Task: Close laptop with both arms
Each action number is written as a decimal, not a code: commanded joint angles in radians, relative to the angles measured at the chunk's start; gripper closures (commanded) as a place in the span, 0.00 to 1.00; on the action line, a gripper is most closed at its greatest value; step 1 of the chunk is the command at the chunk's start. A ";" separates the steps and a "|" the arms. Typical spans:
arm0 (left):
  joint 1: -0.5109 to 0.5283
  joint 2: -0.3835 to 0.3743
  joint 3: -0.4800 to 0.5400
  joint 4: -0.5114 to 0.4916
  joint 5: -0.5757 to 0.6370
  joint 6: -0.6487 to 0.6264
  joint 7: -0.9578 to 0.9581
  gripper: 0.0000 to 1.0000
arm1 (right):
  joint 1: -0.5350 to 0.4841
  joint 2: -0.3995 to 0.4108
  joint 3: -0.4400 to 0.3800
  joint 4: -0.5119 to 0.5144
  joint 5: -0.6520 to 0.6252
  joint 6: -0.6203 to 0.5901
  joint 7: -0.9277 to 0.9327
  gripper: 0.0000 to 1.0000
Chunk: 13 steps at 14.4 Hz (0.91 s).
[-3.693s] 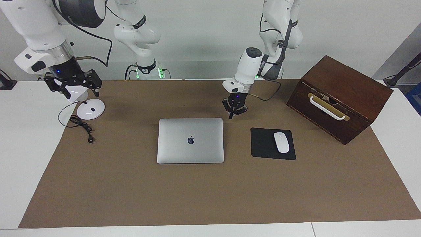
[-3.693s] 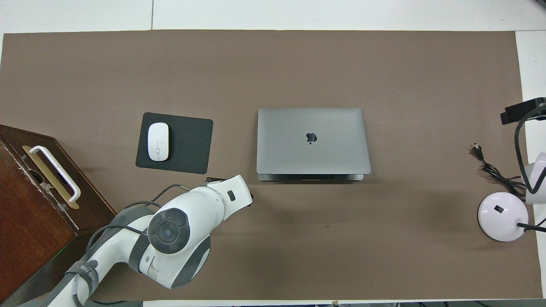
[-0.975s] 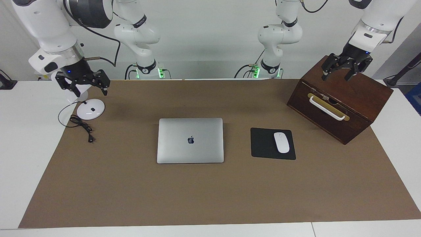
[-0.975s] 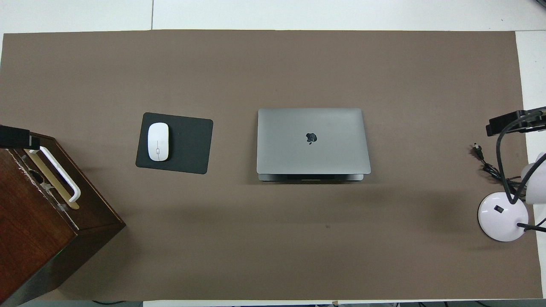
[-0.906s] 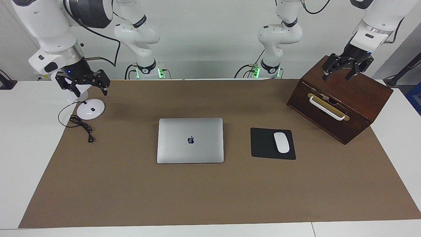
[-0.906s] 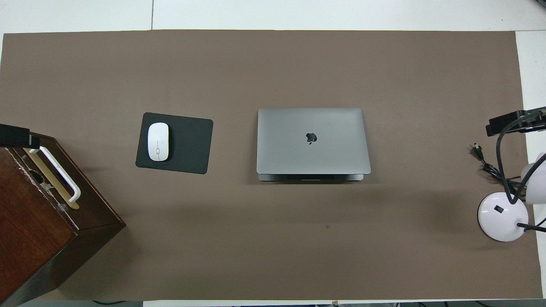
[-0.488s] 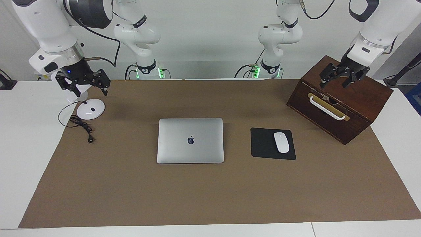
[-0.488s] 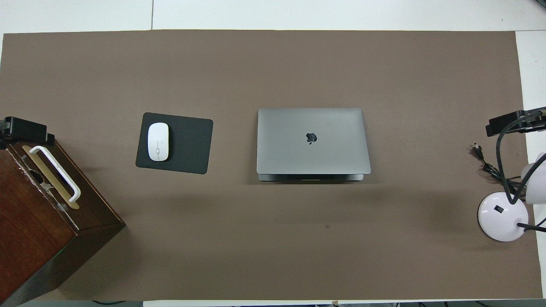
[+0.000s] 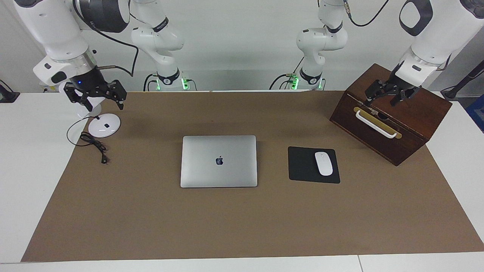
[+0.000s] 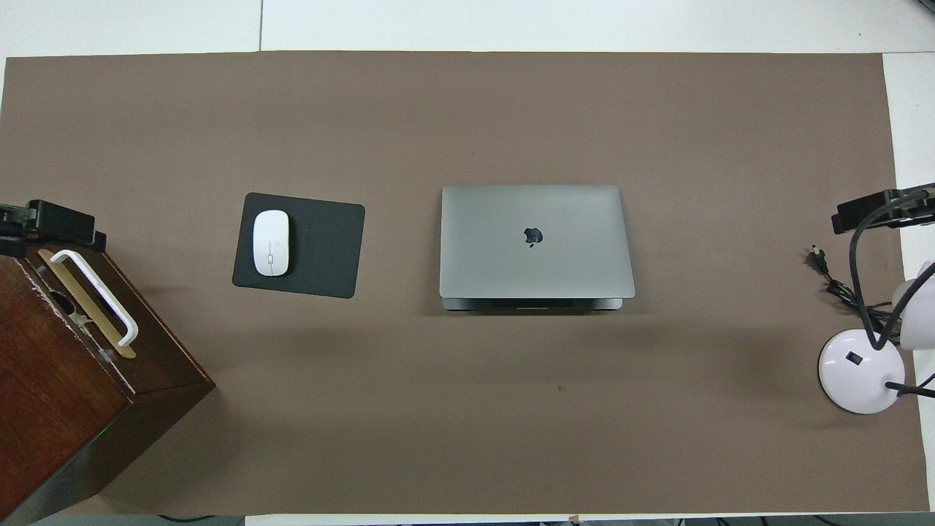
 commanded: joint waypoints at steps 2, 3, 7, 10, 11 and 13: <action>0.011 -0.016 -0.006 0.011 0.020 -0.061 -0.008 0.00 | -0.002 -0.025 0.003 -0.033 0.010 0.024 0.006 0.00; 0.009 -0.016 -0.006 0.008 0.021 -0.058 -0.009 0.00 | -0.002 -0.025 0.003 -0.033 0.010 0.024 0.006 0.00; 0.003 -0.026 -0.008 -0.028 0.049 0.020 -0.011 0.00 | -0.002 -0.025 0.003 -0.033 0.010 0.025 0.008 0.00; 0.006 -0.037 -0.009 -0.049 0.064 0.040 -0.011 0.00 | -0.002 -0.025 0.003 -0.033 0.010 0.035 0.008 0.00; 0.008 -0.037 -0.009 -0.049 0.064 0.040 -0.011 0.00 | -0.002 -0.025 0.003 -0.033 0.010 0.035 0.008 0.00; 0.008 -0.037 -0.011 -0.049 0.064 0.039 -0.011 0.00 | -0.002 -0.025 0.003 -0.031 0.010 0.035 0.006 0.00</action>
